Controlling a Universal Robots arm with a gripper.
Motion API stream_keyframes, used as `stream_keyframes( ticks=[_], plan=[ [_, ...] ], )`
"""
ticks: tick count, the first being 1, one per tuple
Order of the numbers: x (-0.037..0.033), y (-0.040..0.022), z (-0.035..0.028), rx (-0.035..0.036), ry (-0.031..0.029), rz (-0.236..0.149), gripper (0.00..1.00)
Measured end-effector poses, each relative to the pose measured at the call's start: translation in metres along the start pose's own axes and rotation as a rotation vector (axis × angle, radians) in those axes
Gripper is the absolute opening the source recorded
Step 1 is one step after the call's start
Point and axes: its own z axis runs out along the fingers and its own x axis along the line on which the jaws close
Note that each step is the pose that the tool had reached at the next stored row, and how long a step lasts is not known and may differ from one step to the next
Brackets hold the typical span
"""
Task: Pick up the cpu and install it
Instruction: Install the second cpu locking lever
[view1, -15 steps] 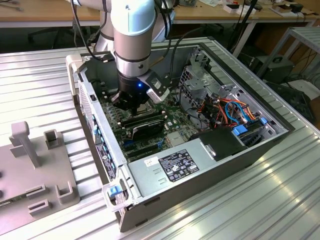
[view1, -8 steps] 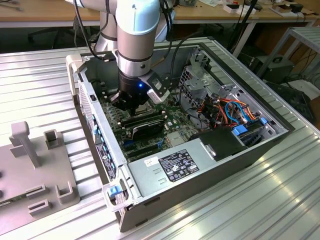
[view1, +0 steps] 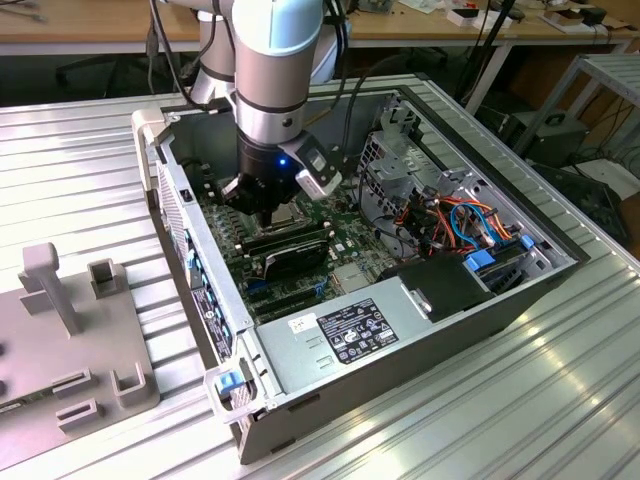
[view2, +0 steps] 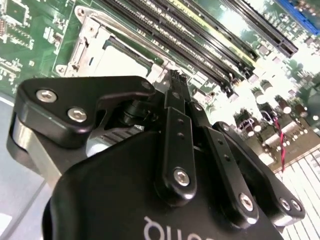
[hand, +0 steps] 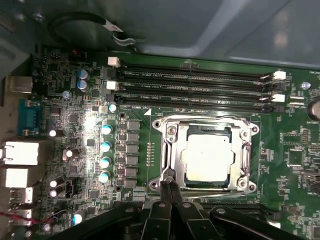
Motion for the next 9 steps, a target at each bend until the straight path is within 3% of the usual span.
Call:
stream_keyframes(
  ticks=[3, 9],
  plan=[
    [-0.0011, 0.0000, -0.0015, -0.0002, 0.0006, 0.000, 0.11],
    [-0.0167, -0.0007, -0.0002, 0.0014, 0.0000, 0.017, 0.11]
  ],
)
